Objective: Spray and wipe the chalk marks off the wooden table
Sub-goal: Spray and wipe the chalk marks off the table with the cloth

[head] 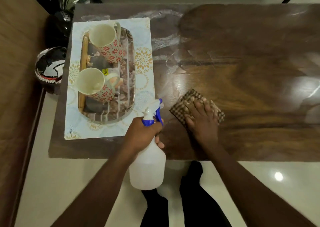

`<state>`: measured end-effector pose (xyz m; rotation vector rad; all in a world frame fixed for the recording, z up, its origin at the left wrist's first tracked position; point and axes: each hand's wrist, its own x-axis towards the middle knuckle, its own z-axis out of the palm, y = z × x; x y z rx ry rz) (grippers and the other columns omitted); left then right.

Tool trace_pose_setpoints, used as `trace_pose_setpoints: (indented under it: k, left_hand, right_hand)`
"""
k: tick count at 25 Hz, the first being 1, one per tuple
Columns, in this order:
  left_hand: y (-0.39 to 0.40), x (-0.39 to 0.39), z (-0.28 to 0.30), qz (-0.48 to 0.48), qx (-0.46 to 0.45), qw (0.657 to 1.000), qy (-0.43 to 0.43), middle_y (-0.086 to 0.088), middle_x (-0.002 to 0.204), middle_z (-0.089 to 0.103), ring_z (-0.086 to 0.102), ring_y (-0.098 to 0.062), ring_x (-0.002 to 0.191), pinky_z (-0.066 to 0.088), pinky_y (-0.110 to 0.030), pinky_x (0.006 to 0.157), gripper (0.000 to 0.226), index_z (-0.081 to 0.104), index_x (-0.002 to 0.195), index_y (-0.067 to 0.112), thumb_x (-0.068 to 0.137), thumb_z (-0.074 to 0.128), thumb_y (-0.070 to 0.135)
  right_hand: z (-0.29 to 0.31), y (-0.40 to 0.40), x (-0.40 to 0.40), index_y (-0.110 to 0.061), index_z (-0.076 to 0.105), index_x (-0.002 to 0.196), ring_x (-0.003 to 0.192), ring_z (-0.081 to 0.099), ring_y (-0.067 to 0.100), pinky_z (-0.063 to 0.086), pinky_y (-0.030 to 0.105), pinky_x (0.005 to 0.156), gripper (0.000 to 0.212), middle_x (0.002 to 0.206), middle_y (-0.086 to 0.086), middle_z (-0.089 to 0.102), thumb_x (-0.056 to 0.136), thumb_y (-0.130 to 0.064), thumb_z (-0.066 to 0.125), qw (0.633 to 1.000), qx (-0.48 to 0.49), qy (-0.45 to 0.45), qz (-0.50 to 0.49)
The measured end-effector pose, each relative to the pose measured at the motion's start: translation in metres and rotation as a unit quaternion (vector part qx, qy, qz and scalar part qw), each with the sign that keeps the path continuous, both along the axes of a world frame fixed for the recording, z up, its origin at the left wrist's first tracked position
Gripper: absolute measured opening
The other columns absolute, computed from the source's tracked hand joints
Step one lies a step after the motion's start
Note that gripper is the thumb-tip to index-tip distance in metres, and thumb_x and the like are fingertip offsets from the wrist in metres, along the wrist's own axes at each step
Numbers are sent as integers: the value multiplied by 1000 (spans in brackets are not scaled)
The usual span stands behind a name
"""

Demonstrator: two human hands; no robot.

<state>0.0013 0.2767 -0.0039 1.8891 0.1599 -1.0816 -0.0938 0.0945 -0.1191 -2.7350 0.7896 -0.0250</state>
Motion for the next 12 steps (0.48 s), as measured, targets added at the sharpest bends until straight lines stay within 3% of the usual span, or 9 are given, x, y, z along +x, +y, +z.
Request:
trace_pose_setpoints:
  k: [2,6,7,10,12]
  left_hand:
    - [-1,6,-4,-5,-10,1000,-6,-12,54,61,69,-30,54,60,-52,76,21,67,100,-4,88,59,12]
    - [6,23,-2,-10,-37,999,-3,-13,55,61,70,-33,56,60,-51,75,14,62,84,0,88,58,13]
    - [8,29,0,-16,-38,999,-5,-14,55,61,70,-31,55,60,-50,73,13,61,79,4,88,58,13]
    - [9,49,2,-34,-39,998,-19,-16,56,60,68,-27,51,61,-42,67,17,58,73,5,90,57,10]
    - [4,58,1,-42,-42,998,-33,-15,54,60,70,-27,52,60,-35,63,18,58,71,5,89,56,9]
  right_hand:
    - [6,20,37,-31,48,135,141,21,22,10,48,112,50,147,-1,42,89,-48,34,1000,17,-5,-2]
    - [-2,17,10,-32,46,135,138,24,19,17,47,110,47,143,-3,47,90,-45,38,976,-49,-27,209]
    - [-2,7,10,-33,45,136,138,26,19,19,48,110,47,142,-3,48,91,-45,37,976,-67,-33,202]
    - [-2,10,75,-32,51,132,137,25,20,10,43,112,47,142,-2,48,89,-44,36,998,-39,-38,8]
    - [-1,31,99,-31,53,130,137,25,19,8,42,112,45,141,-2,49,89,-44,40,998,-34,-51,5]
